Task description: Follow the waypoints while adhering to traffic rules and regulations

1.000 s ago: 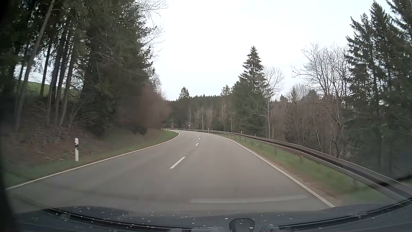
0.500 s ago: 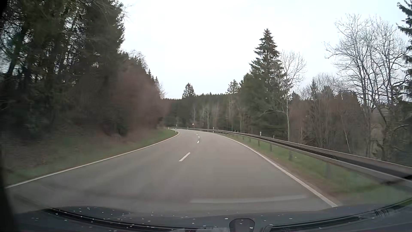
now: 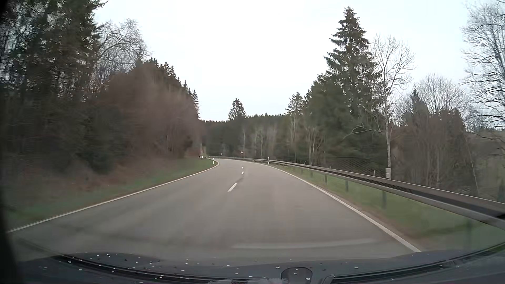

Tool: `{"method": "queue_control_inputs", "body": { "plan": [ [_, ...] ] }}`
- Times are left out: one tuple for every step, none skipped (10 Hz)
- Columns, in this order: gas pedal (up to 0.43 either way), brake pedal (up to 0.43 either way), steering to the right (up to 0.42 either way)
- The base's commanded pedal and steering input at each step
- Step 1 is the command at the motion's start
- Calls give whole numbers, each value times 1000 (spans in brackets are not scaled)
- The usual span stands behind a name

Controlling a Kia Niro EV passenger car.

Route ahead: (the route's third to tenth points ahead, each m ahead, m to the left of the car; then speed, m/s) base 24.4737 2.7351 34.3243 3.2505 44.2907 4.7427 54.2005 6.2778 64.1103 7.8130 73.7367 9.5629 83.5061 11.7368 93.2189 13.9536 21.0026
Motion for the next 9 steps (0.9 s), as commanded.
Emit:
{"method": "queue_control_inputs", "body": {
  "plan": [
    [228, 0, -16],
    [228, 0, -16],
    [228, 0, -16],
    [228, 0, -16],
    [240, 0, -16],
    [240, 0, -16],
    [240, 0, -16],
    [240, 0, -16],
    [240, 0, -17]
  ]
}}
